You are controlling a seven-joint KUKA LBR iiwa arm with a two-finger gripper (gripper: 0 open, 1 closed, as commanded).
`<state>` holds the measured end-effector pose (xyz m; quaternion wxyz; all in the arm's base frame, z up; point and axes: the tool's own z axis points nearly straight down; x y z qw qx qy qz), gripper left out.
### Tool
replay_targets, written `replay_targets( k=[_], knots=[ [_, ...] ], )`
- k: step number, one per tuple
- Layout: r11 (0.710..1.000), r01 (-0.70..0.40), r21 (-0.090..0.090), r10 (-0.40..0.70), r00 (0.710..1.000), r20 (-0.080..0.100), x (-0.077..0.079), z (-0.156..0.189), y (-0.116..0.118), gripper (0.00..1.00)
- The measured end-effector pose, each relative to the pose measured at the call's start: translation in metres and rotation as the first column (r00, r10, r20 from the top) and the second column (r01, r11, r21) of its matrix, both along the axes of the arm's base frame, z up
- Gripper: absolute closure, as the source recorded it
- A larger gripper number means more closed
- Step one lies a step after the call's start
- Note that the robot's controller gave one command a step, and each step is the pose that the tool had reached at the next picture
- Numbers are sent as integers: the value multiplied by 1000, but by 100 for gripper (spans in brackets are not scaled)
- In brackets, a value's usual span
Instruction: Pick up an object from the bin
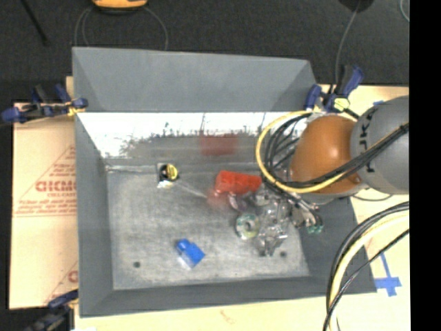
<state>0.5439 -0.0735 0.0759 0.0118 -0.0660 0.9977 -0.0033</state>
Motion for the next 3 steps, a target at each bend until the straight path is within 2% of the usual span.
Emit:
replay_targets(
  k=[1,2,3],
  knots=[
    [1000,2,4,-2,1000,3,2,2,3,100],
    [998,69,6,-69,998,-12,-1,77,3,100],
    [993,120,6,-120,993,-11,-2,158,4,100]
  ],
)
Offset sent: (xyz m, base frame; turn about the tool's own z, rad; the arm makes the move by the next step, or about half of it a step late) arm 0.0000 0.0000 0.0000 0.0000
